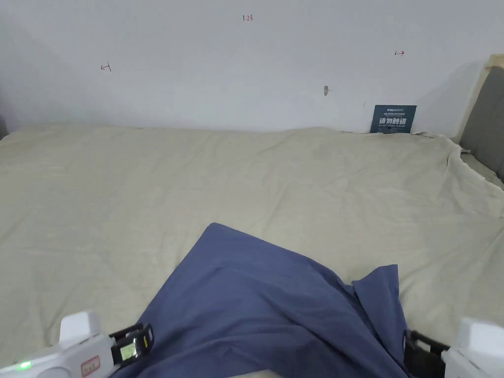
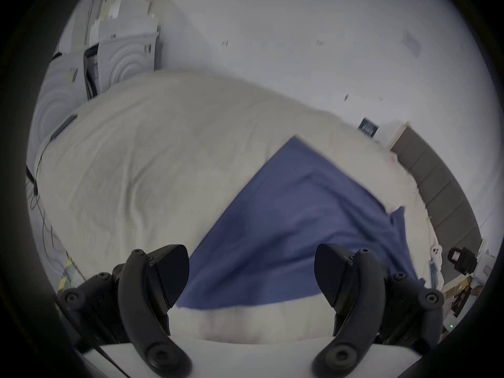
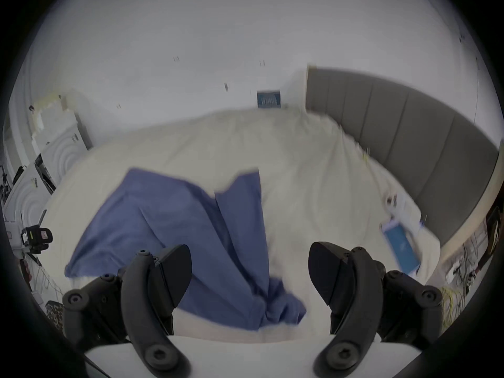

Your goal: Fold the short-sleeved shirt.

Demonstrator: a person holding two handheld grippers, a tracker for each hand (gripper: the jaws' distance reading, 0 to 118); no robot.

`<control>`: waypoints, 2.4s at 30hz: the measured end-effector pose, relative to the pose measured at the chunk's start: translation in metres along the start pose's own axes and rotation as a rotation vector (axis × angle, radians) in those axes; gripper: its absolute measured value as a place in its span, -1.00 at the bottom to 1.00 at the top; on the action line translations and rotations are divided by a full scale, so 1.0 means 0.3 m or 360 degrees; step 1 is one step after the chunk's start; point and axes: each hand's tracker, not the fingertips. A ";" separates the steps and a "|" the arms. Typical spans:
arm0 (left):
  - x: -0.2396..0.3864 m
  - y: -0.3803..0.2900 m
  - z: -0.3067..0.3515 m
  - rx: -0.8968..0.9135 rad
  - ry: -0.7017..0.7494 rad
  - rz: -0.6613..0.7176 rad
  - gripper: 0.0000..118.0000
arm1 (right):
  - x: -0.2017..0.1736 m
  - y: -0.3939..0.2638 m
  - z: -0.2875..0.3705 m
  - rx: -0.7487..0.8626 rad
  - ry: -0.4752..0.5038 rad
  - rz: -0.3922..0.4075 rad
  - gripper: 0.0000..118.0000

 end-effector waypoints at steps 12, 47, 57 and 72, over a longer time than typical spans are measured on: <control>0.224 0.140 0.108 0.0503 -0.0116 -0.0227 -0.42 | -0.065 0.164 0.092 0.0432 -0.0026 0.0134 -0.33; 0.472 0.643 -1.090 -0.0350 -0.0071 -0.0473 0.72 | -0.029 0.240 -0.441 0.0232 -0.0100 0.0092 -1.00; 0.501 0.545 -1.286 -0.0458 0.0063 -0.0656 -0.03 | 0.007 0.185 -0.547 0.0089 -0.0140 0.0039 -1.00; 0.516 0.607 -0.900 -0.0219 -0.0159 -0.0736 -1.00 | 0.078 0.127 -0.713 -0.0490 -0.0045 -0.0031 0.46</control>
